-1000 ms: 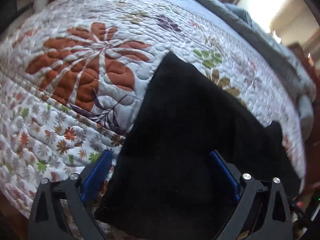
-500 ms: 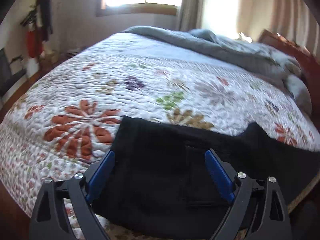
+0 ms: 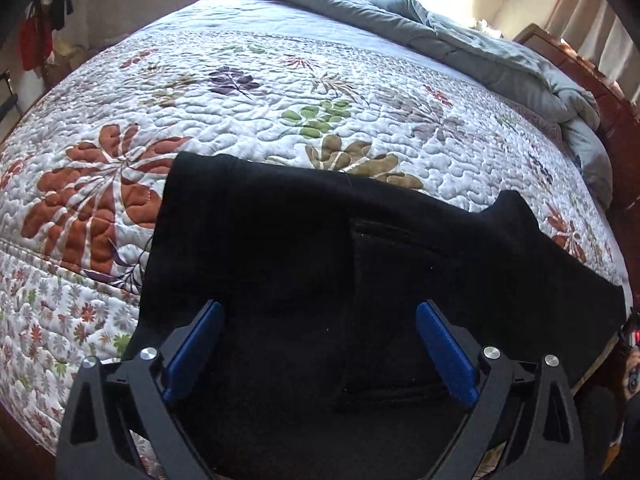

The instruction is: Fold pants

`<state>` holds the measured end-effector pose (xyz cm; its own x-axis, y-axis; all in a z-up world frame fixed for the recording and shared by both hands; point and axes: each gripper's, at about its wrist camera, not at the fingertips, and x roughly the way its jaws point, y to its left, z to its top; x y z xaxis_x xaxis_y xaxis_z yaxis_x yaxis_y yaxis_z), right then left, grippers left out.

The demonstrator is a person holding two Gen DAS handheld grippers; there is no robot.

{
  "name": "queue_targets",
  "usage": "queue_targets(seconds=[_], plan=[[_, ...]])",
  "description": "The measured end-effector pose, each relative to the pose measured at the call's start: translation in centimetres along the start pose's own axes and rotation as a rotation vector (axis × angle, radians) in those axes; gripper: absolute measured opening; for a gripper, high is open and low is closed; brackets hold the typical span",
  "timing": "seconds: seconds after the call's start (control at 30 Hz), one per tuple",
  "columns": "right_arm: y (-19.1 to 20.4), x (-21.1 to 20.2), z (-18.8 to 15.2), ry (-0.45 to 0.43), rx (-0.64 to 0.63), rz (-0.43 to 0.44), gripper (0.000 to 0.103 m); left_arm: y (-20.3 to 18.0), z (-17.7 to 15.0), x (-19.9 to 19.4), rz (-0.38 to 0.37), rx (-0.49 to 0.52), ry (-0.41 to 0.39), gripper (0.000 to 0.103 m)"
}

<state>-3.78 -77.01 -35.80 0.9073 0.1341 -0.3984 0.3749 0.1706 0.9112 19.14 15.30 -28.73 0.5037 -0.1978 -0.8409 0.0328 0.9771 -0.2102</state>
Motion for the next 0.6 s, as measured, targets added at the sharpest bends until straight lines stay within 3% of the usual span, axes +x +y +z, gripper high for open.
queue_targets(seconds=[0.17, 0.27, 0.4, 0.43, 0.57, 0.6], plan=[[1.3, 1.9, -0.4, 0.068, -0.044, 0.053, 0.060, 0.4, 0.1, 0.2, -0.006, -0.025, 0.007, 0.097], [-0.1, 1.9, -0.6, 0.060, -0.018, 0.088, 0.052, 0.2, 0.0, 0.2, 0.008, -0.018, 0.009, 0.097], [0.2, 1.8, -1.0, 0.066, -0.045, 0.129, 0.052, 0.2, -0.2, 0.2, 0.012, -0.016, 0.007, 0.097], [0.4, 1.9, -0.9, 0.069, -0.058, 0.119, 0.049, 0.2, -0.2, 0.3, 0.013, -0.015, 0.006, 0.097], [0.3, 2.2, -0.7, 0.083, -0.054, 0.059, 0.010, 0.3, -0.2, 0.3, 0.011, -0.015, 0.006, 0.098], [0.7, 1.9, -0.8, 0.076, -0.066, 0.041, 0.010, 0.2, -0.2, 0.3, 0.011, -0.015, 0.006, 0.099]])
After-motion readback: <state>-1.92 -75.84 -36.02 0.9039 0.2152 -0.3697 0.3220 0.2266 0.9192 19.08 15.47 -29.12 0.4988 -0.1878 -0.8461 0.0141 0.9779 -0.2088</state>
